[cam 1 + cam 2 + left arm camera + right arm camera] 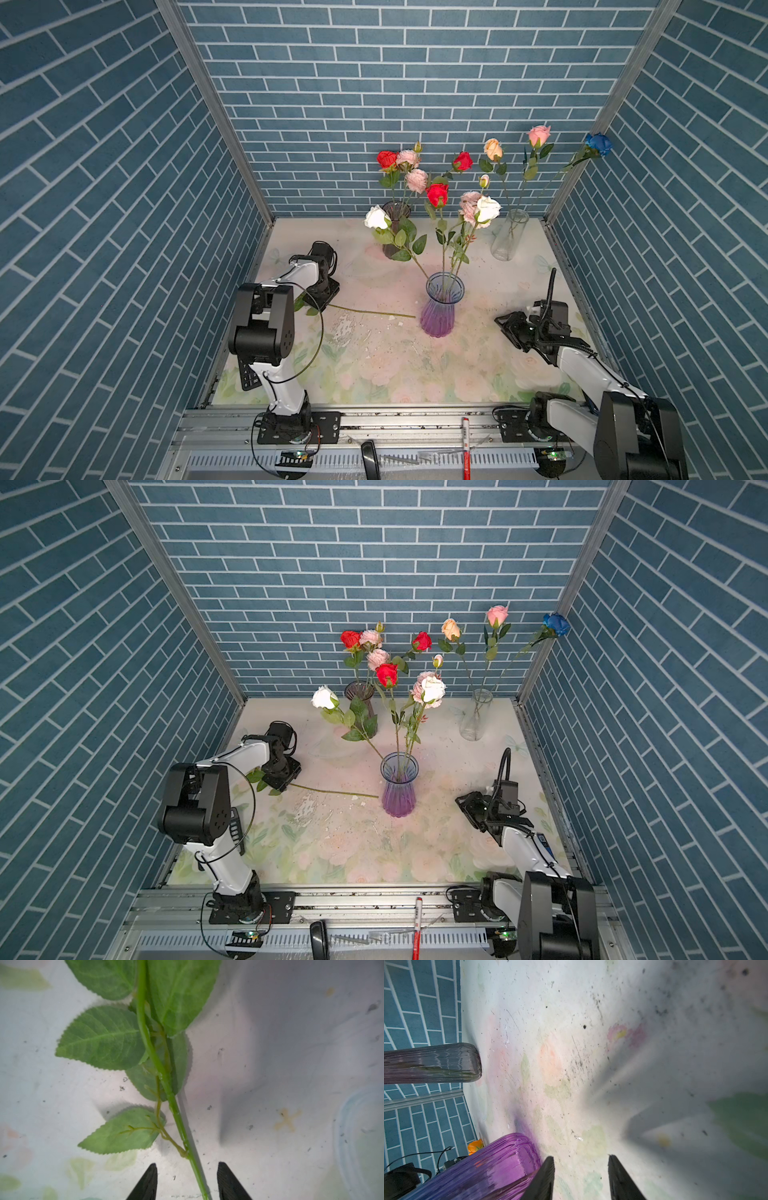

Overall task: Arrange flowers in a vase
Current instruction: Pick up the flower from the middle-left of the table.

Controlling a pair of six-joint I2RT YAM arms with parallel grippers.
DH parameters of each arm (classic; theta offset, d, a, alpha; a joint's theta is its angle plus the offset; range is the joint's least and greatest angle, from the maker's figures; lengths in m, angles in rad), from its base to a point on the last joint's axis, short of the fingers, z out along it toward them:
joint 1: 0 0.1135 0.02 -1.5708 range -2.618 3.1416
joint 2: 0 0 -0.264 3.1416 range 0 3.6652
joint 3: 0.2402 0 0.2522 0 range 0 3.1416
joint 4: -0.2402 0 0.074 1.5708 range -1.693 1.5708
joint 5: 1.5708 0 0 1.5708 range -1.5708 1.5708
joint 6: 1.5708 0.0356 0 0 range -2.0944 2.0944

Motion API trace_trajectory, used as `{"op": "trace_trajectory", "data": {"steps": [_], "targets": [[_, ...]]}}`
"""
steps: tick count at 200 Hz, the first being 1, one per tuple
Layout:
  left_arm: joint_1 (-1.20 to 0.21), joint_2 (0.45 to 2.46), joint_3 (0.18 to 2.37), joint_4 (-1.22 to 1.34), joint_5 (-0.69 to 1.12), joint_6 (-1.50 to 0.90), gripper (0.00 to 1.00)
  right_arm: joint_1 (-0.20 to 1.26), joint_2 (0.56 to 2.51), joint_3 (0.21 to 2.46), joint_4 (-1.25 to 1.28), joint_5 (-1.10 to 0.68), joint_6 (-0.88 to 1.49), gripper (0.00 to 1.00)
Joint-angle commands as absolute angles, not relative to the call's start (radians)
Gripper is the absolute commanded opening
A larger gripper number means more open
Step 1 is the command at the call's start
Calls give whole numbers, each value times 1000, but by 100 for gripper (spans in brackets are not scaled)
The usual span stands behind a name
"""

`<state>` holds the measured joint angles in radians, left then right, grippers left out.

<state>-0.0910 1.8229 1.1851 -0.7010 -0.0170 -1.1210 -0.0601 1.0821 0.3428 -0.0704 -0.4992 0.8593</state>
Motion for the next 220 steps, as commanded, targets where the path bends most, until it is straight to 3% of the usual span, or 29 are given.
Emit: {"op": "trace_trajectory", "data": {"steps": [1,49,84,149,194,220], "targets": [[-87,1880,1226,-766,-26,-1155,49,-67,1089,334,-58,-512,877,44],[-86,1972,1287,-808,-37,-1126,48,-67,1094,336,-58,-514,877,44],[-77,1936,1237,-781,-51,-1121,0,-70,1103,336,-54,-515,877,44],[-60,1612,1156,-774,-73,-1140,0,-71,1111,338,-53,-515,877,44],[-67,1345,1240,-788,-78,-1141,0,-71,1111,341,-63,-511,877,44],[-141,1239,1349,-795,-136,-1110,0,-71,1115,342,-62,-509,879,44]]}}
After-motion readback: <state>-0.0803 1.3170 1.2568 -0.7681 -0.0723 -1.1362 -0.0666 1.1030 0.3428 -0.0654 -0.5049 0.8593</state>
